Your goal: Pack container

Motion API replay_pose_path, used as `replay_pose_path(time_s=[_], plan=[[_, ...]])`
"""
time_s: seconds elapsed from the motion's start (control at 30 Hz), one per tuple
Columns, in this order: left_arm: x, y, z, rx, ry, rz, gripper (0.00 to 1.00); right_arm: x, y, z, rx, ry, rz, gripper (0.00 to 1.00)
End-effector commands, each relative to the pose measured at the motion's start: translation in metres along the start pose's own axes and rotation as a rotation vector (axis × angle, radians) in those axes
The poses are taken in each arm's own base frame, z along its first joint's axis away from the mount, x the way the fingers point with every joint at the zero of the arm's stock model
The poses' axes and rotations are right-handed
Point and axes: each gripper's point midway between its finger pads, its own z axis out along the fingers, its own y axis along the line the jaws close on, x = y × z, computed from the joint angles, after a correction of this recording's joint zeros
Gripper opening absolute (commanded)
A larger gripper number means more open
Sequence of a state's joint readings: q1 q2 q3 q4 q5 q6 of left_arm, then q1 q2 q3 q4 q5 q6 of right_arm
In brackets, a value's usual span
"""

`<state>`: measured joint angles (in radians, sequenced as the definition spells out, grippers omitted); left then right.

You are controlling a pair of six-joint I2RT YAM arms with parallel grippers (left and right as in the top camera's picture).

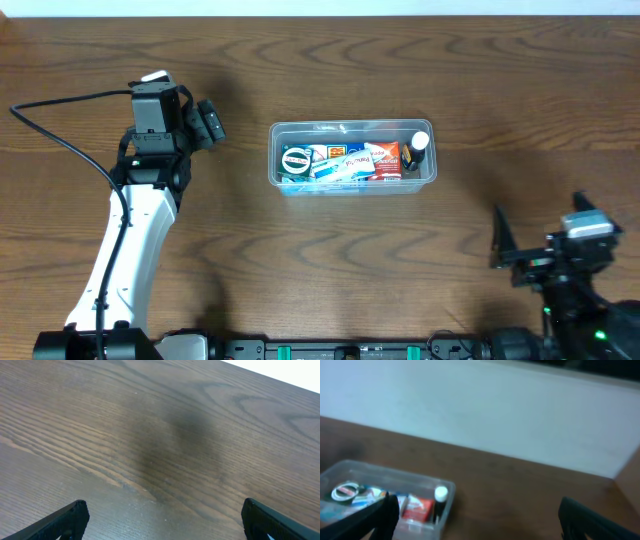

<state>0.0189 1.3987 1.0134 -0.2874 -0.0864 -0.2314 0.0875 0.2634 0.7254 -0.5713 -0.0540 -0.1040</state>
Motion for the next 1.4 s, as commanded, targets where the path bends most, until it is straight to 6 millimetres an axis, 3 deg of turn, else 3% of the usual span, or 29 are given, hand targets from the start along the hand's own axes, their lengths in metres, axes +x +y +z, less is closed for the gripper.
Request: replay_pose_path(time_s=[0.0,0.23,0.63,0.9,1.23,1.37], plan=[[-0.011,0.001,-0.005,-0.007,-0.029,0.002,0.98,0.026,0.014,0.015,-0.063,-0.021,0.019,0.99],[-0.011,0.001,-0.005,-0.007,-0.029,0.002,0.98,0.057,0.020,0.048,-0.073,-0.180,0.005,0.99],[-0.011,0.001,-0.005,-0.007,-0.029,0.003,0.98,0.091,0.023,0.050,-0.062,-0.270,-0.004,0.99],[-0.011,0.001,-0.005,-0.007,-0.029,0.002,0.98,0.108,0.024,0.055,-0.066,-0.231,0.000,0.99],[-0.011,0.001,-0.005,-0.007,-0.029,0.003,0.98,0.151,0.028,0.061,-0.082,-0.054,0.015,0.99],[-0.011,0.001,-0.005,-0.007,-0.029,0.002,0.98,0.153,0.028,0.061,-0.083,-0.047,0.016,0.99]])
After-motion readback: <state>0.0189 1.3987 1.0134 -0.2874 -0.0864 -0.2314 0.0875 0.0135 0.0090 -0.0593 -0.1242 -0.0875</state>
